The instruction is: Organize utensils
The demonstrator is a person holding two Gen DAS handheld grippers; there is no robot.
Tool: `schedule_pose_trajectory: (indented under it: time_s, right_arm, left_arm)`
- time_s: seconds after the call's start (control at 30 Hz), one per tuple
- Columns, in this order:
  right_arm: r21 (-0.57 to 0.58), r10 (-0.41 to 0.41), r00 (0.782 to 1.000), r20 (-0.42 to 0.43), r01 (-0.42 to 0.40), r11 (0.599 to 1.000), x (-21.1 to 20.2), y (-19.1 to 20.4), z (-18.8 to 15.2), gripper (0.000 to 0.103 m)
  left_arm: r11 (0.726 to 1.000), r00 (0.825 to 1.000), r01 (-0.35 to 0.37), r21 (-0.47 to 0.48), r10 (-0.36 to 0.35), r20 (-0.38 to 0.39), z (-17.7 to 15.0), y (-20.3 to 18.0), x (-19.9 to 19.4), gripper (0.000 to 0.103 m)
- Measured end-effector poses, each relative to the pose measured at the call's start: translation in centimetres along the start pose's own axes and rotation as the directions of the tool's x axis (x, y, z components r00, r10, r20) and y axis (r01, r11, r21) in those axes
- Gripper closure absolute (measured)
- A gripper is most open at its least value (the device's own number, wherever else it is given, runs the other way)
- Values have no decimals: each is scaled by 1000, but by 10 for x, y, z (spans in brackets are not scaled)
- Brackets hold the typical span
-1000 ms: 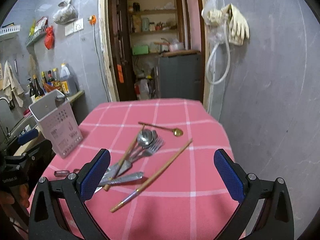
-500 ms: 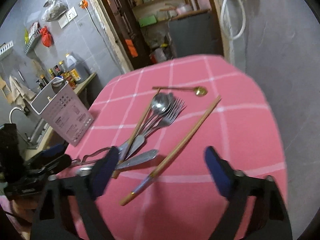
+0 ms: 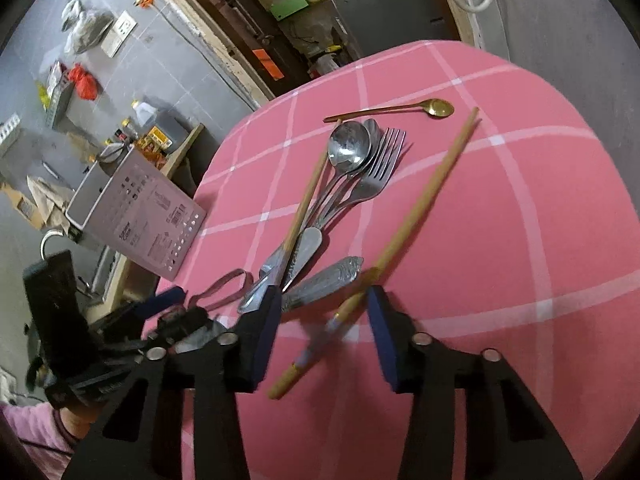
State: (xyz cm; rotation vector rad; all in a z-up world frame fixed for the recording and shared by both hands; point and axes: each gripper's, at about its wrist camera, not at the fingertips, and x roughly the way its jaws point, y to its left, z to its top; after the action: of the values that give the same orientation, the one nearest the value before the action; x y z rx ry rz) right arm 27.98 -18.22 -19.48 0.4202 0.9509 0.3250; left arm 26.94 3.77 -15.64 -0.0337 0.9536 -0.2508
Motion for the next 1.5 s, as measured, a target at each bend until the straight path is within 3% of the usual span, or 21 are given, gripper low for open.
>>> schedule_pose_trajectory:
  time_s: [0.13, 0.3, 0.67, 0.7, 0.87, 0.93, 1.1, 1.2, 1.3, 1.5]
  right_arm:
    - [34, 31, 1000, 6, -31, 999, 6, 1, 6, 82]
    - [100, 59, 998, 24, -61, 993, 8, -2, 10, 89]
    - [99, 66, 997, 37, -69, 993, -10, -8, 5, 92]
    - [112, 71, 997, 37, -74, 991, -9, -10, 4, 92]
    - [122, 75, 996, 40, -79, 989, -10, -14, 2, 92]
    - [122, 73, 996, 42, -78, 989, -10, -14, 1, 92]
    - [126, 71, 996, 54, -78, 989, -14, -12, 1, 92]
    - [108, 69, 994, 80, -78, 991, -23, -7, 3, 94]
    - [87, 76, 990, 117, -86, 993, -35, 3, 8, 97]
    - [5, 103, 978, 184, -106, 994, -63, 33, 17, 101]
  left_arm:
    - [999, 1000, 1, 42, 0, -28, 3, -4, 6, 34]
    - [996, 998, 15, 85, -9, -69, 8, -8, 14, 42]
    - [992, 991, 44, 119, -28, -134, 15, -14, 21, 52]
    - [991, 989, 37, 132, -18, -146, 17, -16, 23, 57]
    - [968, 980, -4, 252, 53, -191, 24, -32, 34, 59]
    - [964, 977, 16, 264, 42, -211, 28, -34, 36, 70]
    - [964, 976, 39, 262, 20, -217, 29, -36, 36, 80]
    - [983, 981, 92, 161, -63, -182, 26, -25, 24, 80]
    - [987, 987, 150, 59, -146, -71, 24, -13, 0, 80]
    - [978, 971, 209, 8, -208, 118, 15, -5, -39, 81]
